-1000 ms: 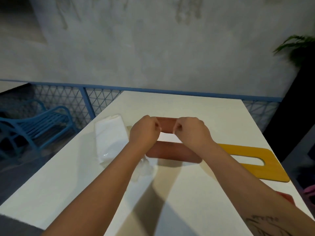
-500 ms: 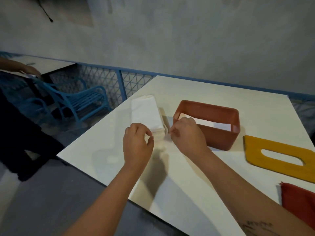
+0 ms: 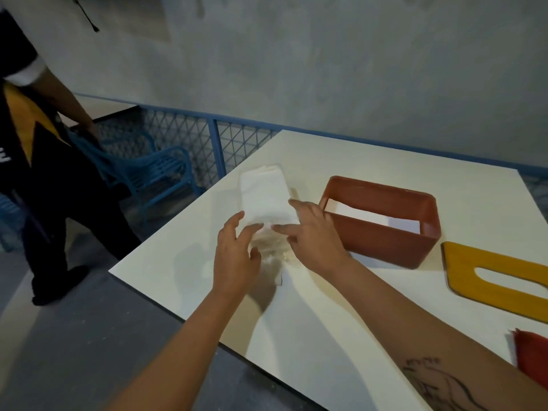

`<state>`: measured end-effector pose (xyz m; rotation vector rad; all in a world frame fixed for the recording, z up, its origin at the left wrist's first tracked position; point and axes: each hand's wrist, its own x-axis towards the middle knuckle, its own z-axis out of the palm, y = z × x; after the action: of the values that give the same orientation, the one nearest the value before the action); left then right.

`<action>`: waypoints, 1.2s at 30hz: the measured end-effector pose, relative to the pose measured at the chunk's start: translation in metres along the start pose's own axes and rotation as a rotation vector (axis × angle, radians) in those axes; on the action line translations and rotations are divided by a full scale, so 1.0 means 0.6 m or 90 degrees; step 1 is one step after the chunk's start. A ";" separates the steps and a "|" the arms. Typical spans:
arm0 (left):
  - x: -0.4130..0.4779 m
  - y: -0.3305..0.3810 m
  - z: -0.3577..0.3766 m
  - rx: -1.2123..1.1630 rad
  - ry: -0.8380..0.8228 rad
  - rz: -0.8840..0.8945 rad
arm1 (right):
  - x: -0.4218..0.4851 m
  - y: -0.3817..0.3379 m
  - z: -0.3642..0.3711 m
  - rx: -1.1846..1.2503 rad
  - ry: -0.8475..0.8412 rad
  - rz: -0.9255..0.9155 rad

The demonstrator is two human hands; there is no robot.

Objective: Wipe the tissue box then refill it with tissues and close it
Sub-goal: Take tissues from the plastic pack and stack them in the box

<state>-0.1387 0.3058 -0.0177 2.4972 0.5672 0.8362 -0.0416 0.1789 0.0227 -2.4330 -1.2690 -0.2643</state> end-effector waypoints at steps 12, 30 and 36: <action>0.047 -0.028 0.011 -0.142 -0.044 -0.039 | 0.046 0.005 0.018 0.078 -0.004 -0.026; 0.036 -0.030 0.020 -0.097 0.030 0.029 | 0.056 0.021 0.044 0.134 0.137 -0.058; 0.036 -0.034 0.021 -0.095 0.028 0.031 | 0.053 0.010 0.041 0.007 0.101 -0.086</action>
<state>-0.1195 0.3301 -0.0278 2.3709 0.4439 0.9195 -0.0188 0.2098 0.0098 -2.2689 -1.3615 -0.4764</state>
